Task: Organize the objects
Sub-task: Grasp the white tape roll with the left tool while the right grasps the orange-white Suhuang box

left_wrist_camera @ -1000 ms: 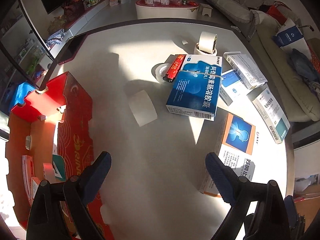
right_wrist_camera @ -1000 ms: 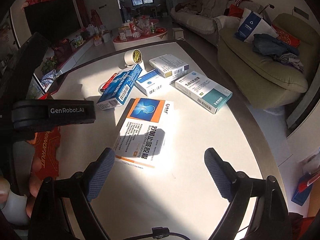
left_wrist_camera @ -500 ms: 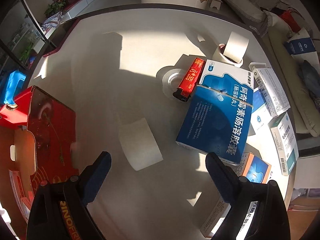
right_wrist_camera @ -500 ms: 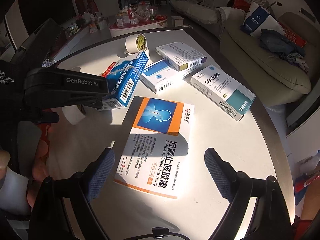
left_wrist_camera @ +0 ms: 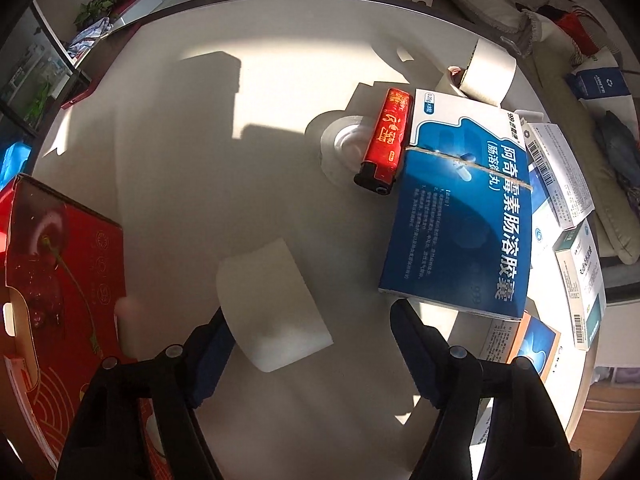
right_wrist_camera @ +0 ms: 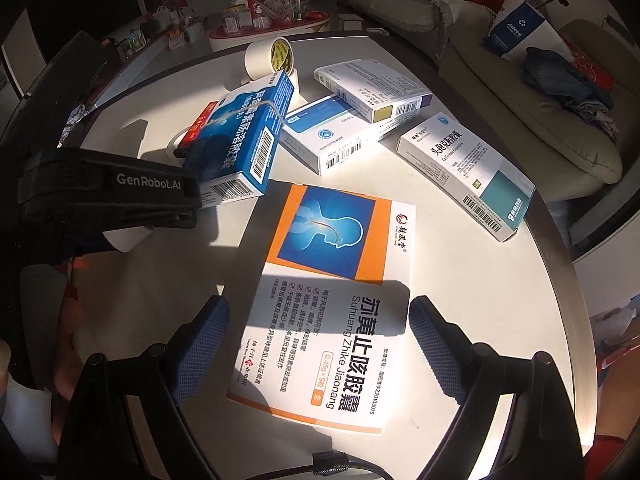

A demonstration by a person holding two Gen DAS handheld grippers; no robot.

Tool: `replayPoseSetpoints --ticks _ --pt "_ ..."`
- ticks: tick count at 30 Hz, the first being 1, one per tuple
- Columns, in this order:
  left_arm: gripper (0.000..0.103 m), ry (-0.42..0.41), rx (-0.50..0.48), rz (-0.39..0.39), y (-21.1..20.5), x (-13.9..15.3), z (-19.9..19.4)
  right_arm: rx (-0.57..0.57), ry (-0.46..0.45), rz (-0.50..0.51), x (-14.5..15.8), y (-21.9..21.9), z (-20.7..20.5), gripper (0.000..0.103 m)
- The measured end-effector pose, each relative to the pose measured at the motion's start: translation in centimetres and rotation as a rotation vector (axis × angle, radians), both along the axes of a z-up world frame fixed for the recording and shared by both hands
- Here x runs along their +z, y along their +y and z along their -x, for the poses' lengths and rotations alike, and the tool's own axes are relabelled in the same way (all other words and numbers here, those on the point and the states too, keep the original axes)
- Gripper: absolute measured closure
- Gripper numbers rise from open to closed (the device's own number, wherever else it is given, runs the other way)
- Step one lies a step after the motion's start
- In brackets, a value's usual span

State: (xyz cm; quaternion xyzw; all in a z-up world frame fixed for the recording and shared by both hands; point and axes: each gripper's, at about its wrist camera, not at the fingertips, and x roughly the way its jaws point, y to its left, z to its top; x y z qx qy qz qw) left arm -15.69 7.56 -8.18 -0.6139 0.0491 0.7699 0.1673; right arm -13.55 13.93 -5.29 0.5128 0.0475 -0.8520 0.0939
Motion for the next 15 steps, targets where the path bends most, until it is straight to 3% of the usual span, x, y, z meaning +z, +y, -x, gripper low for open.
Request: replayPoseSetpoints --ticks 4,11,15 --pt "0.022 0.034 -0.018 0.042 0.6 0.1 -0.4 0.002 -0.019 -0.024 -0.6 -0.4 0.5 0.012" --pt "0.021 0.043 -0.015 0.044 0.8 0.3 -0.8 -0.003 -0.051 -0.021 -2.0 -0.3 0.7 0.012" --pt "0.012 0.049 0.000 0.044 0.5 0.1 -0.9 0.001 -0.046 -0.030 -2.2 -0.5 0.6 0.011"
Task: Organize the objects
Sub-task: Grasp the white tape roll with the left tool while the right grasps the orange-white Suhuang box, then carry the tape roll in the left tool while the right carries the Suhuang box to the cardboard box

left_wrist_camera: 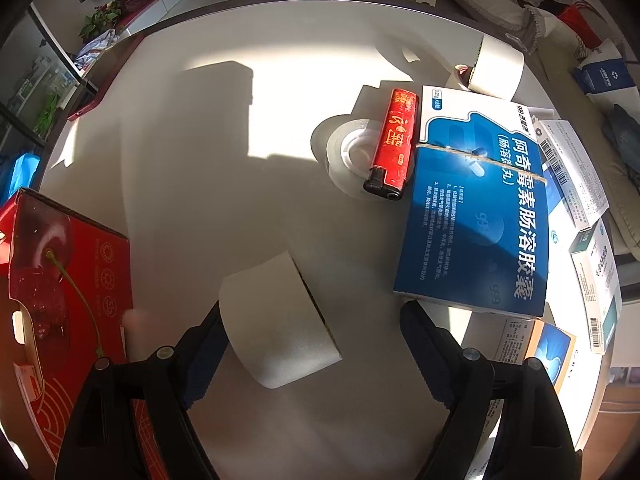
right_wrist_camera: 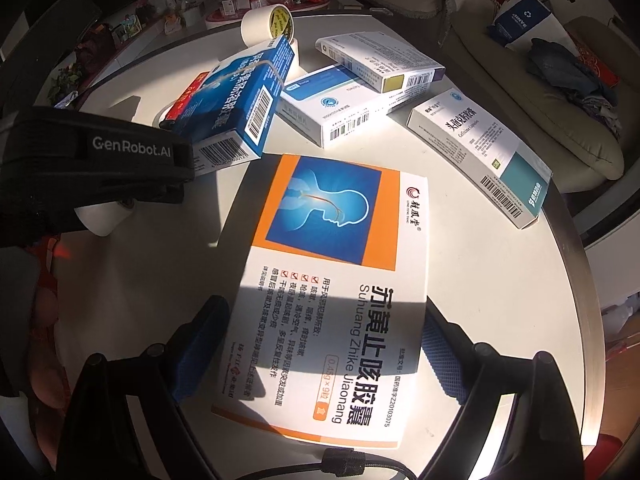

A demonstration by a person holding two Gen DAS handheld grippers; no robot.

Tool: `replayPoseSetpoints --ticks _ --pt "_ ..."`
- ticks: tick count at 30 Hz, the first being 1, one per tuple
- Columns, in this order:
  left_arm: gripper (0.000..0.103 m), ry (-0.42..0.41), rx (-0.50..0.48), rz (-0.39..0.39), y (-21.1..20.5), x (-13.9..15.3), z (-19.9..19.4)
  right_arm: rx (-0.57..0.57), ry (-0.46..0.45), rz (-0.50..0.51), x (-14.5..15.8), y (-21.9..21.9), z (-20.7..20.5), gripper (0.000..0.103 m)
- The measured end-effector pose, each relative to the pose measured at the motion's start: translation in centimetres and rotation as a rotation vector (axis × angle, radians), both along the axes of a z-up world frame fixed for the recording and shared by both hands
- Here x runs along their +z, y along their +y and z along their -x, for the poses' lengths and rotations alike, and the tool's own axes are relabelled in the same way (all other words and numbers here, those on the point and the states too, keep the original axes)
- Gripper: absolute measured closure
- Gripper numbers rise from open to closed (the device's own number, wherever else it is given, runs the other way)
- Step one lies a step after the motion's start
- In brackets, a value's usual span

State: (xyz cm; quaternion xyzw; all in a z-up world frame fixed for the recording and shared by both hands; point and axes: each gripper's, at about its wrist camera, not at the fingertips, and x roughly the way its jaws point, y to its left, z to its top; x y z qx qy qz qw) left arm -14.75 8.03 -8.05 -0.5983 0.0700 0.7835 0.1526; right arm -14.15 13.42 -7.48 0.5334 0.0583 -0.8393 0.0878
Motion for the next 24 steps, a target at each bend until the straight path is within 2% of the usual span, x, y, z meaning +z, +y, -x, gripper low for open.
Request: replayPoseSetpoints --ticks 5,6,8,10,15,22,24 --pt "0.013 0.020 -0.006 -0.010 0.0 0.1 -0.6 -0.001 0.006 -0.006 0.0 -0.3 0.1 0.010" --pt "0.017 0.031 -0.013 -0.013 0.0 0.3 -0.8 0.000 0.006 -0.006 0.0 -0.3 0.1 0.010" --pt "0.032 0.054 -0.023 -0.021 0.0 0.7 -1.1 0.011 0.007 -0.007 0.1 -0.4 0.2 0.012" --pt "0.071 0.067 -0.036 -0.025 0.0 1.2 -1.3 0.036 0.010 -0.004 0.5 -0.6 0.1 0.023" --pt "0.072 0.078 -0.051 -0.023 -0.6 1.2 -1.7 0.064 0.004 0.002 0.8 -0.3 0.0 0.025" --pt "0.072 0.068 -0.024 -0.021 -0.6 0.8 -2.9 0.068 0.031 0.020 0.8 0.5 -0.8 0.025" --pt "0.072 0.059 -0.016 -0.026 -1.3 0.4 -1.4 0.072 0.040 0.022 0.9 0.8 -1.0 0.025"
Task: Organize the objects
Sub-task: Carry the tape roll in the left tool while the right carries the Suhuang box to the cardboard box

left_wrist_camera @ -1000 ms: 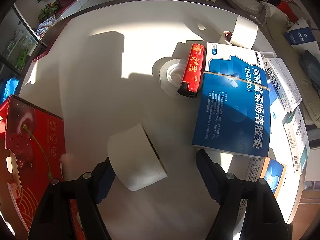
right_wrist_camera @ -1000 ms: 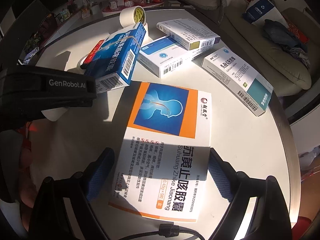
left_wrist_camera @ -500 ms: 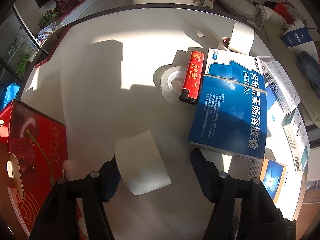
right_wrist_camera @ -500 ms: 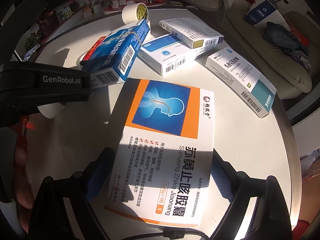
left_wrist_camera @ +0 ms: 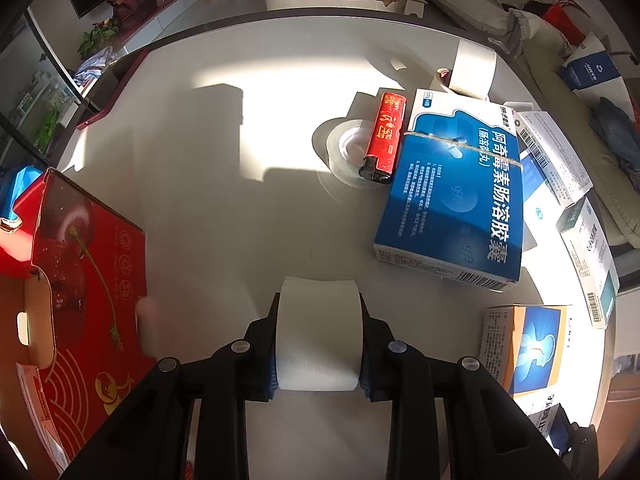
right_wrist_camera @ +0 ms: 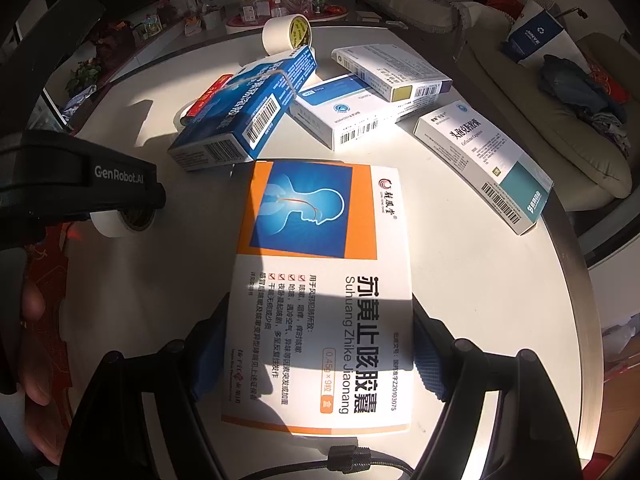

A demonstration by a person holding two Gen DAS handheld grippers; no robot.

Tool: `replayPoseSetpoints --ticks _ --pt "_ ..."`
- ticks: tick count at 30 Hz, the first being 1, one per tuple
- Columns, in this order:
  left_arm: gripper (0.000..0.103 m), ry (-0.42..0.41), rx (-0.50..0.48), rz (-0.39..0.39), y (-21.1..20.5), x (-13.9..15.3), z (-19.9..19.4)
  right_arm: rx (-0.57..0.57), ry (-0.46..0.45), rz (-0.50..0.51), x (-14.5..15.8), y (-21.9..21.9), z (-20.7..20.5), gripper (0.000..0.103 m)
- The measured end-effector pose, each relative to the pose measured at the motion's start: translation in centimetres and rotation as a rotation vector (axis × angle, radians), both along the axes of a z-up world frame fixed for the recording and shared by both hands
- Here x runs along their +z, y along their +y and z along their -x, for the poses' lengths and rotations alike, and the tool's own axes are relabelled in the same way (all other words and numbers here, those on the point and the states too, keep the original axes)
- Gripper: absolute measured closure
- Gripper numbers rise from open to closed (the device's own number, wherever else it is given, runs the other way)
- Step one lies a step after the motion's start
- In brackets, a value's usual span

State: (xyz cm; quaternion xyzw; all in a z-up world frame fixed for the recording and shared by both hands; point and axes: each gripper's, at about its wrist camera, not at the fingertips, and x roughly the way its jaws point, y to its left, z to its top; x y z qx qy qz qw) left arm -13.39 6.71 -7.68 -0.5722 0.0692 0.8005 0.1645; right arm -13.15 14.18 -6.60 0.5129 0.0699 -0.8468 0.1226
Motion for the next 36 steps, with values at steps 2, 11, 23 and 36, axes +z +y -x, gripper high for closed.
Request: replayPoseSetpoints --ticks 2,11,23,36 --pt "0.072 -0.004 0.004 -0.001 -0.4 0.0 -0.3 0.000 0.010 0.004 0.2 0.4 -0.2 0.025" --pt "0.072 0.008 -0.034 -0.018 -1.8 1.2 -3.3 -0.013 0.058 0.066 1.6 3.0 -2.8 0.025" --pt "0.072 0.071 -0.115 -0.089 -3.6 4.0 -10.9 -0.029 0.134 0.161 4.6 7.0 -8.0 0.025" --pt "0.072 0.232 -0.080 -0.081 -8.7 8.0 -15.2 0.028 0.191 0.214 8.2 6.3 -11.8 0.025"
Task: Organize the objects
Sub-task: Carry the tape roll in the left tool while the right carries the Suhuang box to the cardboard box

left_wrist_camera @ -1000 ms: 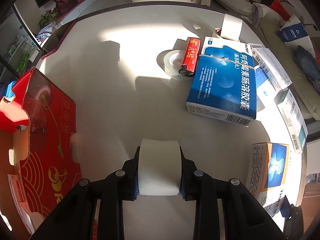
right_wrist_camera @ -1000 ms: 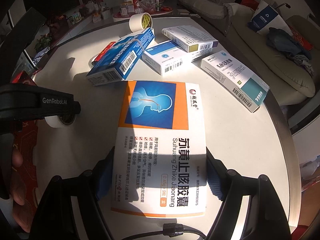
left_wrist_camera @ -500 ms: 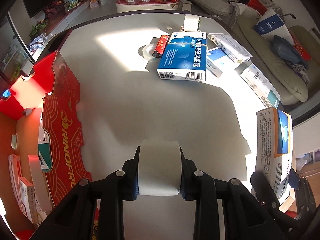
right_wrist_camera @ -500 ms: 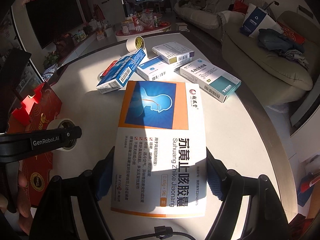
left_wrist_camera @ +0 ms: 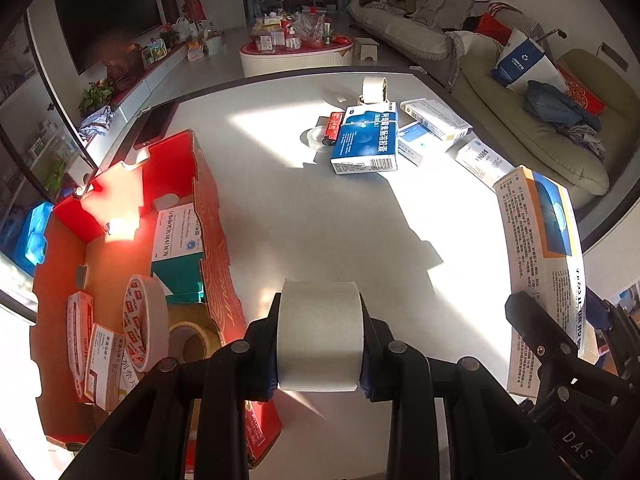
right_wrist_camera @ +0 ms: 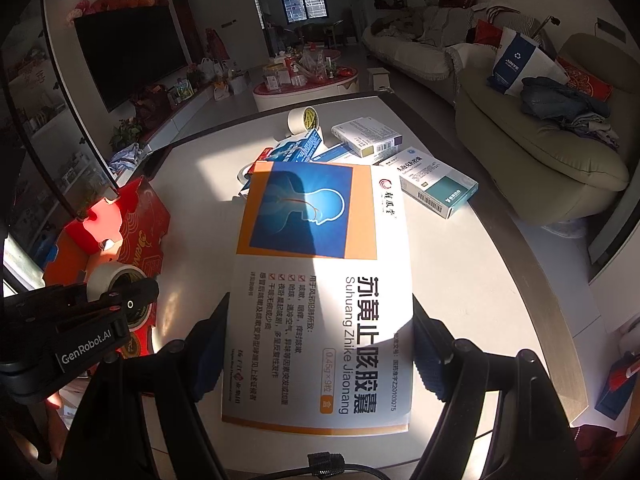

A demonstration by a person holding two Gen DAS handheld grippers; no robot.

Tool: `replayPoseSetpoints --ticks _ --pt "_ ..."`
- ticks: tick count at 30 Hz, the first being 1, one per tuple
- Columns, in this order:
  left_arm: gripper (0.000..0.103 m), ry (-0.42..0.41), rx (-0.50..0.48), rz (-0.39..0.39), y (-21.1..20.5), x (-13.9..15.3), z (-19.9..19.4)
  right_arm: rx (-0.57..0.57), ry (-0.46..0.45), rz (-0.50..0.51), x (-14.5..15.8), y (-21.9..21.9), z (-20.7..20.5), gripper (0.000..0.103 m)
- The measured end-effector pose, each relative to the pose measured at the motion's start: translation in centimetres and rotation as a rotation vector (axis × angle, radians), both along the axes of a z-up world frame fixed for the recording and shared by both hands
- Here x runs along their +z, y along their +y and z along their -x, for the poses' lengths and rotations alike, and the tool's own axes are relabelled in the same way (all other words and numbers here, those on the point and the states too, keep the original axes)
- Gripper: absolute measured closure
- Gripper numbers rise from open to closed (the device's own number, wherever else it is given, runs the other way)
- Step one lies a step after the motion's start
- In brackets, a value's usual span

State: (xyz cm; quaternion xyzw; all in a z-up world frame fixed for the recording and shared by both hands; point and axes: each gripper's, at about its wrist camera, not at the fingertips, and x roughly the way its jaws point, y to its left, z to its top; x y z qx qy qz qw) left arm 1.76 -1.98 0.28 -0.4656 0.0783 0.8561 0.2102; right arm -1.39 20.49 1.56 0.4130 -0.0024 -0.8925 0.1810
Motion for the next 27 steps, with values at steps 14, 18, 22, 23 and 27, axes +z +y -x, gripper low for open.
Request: replayPoseSetpoints --ticks 14,18,22,23,27 --pt "0.072 0.053 0.148 -0.016 -8.6 1.3 -0.8 0.180 0.081 0.007 3.8 -6.6 -4.0 0.025" --pt "0.072 0.044 0.184 -0.023 -10.5 1.0 -0.8 0.230 0.090 -0.003 4.1 -8.5 -5.0 0.025" --pt "0.072 0.042 0.217 -0.025 -12.2 0.7 -0.8 0.270 0.100 -0.014 4.3 -9.8 -5.8 0.025" --pt "0.072 0.045 0.226 -0.024 -12.6 0.7 -0.8 0.280 0.101 -0.016 4.4 -10.1 -6.0 0.025" --pt "0.072 0.053 0.257 -0.026 -14.1 0.9 -0.7 0.317 0.103 -0.015 4.7 -11.2 -6.7 0.025"
